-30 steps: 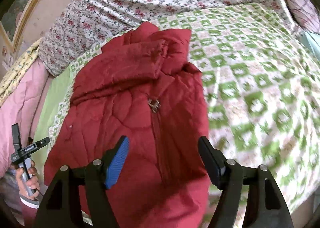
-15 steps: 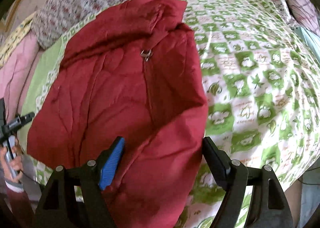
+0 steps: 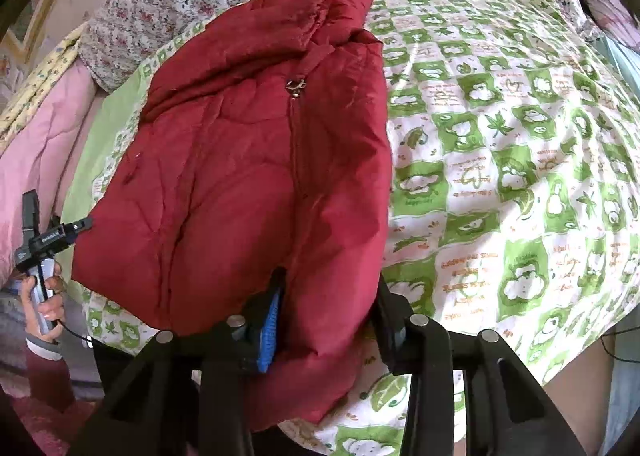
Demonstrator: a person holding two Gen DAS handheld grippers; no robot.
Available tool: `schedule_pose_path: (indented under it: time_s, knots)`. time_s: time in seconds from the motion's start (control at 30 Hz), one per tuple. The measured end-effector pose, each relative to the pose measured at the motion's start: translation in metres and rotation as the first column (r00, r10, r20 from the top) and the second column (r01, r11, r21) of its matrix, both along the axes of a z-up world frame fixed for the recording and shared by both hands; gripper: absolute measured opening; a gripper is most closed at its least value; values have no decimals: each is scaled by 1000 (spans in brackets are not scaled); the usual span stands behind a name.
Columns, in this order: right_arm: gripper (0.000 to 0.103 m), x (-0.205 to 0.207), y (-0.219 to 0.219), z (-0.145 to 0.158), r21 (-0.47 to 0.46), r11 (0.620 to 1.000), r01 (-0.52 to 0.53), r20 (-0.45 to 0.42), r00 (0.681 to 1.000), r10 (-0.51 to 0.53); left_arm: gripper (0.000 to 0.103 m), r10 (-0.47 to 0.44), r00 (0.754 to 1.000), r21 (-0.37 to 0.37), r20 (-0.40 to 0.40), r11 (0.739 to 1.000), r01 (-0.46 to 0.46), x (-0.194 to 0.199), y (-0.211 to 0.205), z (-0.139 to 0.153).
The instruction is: Fold large clothes
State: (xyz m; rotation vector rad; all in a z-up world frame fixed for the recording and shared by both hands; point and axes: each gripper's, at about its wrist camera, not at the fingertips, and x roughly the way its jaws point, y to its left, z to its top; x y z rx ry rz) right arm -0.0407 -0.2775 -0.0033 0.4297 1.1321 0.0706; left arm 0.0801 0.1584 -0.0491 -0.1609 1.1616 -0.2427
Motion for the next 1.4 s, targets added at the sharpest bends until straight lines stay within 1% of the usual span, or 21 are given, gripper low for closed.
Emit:
schedule_pose_path:
  time_s: [0.03,0.1,0.2,0.3,0.37,0.43,0.47,0.53,0.6,0.7,0.73,0.77,0.8,0.83,0.87,0.97,1.03,1.2,1.4]
  knots:
    - [43,0,0,0,7,1000,-2,1,1000,2,76,-9,1000,-14,-9,1000,9,-2,-1,-2]
    - [43,0,0,-2,8,1000,-6,-1,1000,6,76,-39,999,-35,-26,999,38,-5,-5,-7]
    - [43,-1,-1,-4,23,1000,-10,5,1000,10,76,-74,997,-9,-35,997,74,-12,-14,-13]
    - [43,-4,-1,-4,36,999,-26,24,999,25,76,-112,993,-9,-23,994,112,-21,-21,-16]
    - [43,-6,0,-5,58,998,-28,42,999,26,54,-142,990,-10,-6,990,142,-26,-26,-16]
    - [43,-6,0,-8,84,996,-25,46,999,21,53,-160,987,14,5,987,160,-30,-31,-16]
    - [43,-7,-1,-10,94,995,-24,46,999,20,53,-162,987,13,4,987,162,-31,-31,-16]
    - [43,-9,-3,-12,112,994,-21,50,999,15,53,-157,988,-22,-3,987,157,-31,-25,-16]
    - [43,-11,-5,-13,126,992,-18,55,998,11,51,-155,988,-41,2,987,155,-31,-22,-17]
    - [43,-12,-3,-14,125,992,-20,63,998,12,41,-171,985,-45,25,984,172,-36,-24,-15]
    - [43,-12,-2,-14,121,992,-24,68,998,16,34,-179,983,-40,34,983,180,-38,-27,-14]
    - [40,-12,-1,-14,112,993,-27,71,997,19,30,-183,982,-37,39,982,185,-40,-28,-13]
    - [36,-12,0,-13,100,994,-31,80,997,23,28,-184,982,-39,43,982,186,-42,-30,-10]
    - [31,-14,1,-11,89,995,-39,93,995,30,24,-184,982,-48,47,981,186,-43,-30,-8]
    - [29,-15,2,-8,82,996,-46,108,994,37,22,-184,982,-52,53,981,187,-44,-31,-5]
    - [26,-17,-1,-7,102,994,-46,129,991,32,19,-180,980,-60,79,981,185,-45,-30,3]
    - [25,-18,-5,-6,136,990,-33,148,989,13,18,-174,980,-56,93,982,180,-46,-31,7]
    - [24,-20,-15,3,195,981,-21,203,979,-20,17,-158,977,-60,144,984,168,-45,-32,25]
    - [23,-10,-18,20,214,977,-18,266,963,-41,16,-132,965,-75,226,985,153,-40,-35,52]
